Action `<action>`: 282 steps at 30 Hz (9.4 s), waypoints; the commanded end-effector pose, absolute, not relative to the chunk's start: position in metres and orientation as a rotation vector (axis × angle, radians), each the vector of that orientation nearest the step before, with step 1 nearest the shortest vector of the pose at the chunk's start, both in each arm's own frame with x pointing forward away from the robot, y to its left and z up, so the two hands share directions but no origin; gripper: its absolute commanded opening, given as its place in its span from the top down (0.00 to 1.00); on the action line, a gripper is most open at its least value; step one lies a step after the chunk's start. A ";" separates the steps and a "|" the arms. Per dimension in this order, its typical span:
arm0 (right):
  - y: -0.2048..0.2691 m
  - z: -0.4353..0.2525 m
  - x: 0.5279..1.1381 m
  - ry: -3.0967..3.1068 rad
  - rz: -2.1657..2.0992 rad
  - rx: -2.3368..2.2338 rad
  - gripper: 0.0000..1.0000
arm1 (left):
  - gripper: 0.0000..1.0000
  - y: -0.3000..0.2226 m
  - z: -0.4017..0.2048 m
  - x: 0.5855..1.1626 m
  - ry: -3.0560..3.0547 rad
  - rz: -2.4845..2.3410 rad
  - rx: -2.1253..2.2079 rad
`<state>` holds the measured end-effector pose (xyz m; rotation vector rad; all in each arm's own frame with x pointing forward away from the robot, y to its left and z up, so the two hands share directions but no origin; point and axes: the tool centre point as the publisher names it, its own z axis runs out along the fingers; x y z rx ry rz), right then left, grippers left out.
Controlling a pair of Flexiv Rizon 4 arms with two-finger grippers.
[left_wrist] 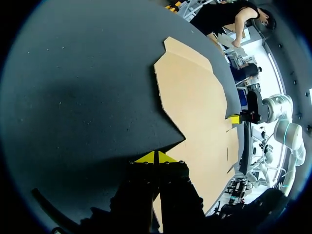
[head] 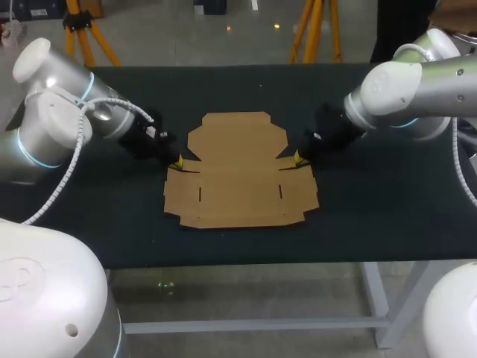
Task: Assemble the packaging by folding the flat box into shape, placing the metal phone stand inside, and closing the box properly
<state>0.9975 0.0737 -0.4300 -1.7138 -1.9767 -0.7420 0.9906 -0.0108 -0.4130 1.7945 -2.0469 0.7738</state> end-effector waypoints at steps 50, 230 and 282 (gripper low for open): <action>0.104 -0.403 0.990 -2.076 -0.784 -1.787 1.00 | 1.00 -0.039 -0.388 0.980 -2.190 0.706 1.748; 0.048 -0.411 0.815 -1.932 -0.548 -1.915 1.00 | 1.00 -0.013 -0.380 0.774 -1.950 0.618 1.928; 0.071 -0.420 0.811 -1.932 -0.566 -1.877 1.00 | 1.00 -0.027 -0.411 0.790 -1.929 0.555 1.854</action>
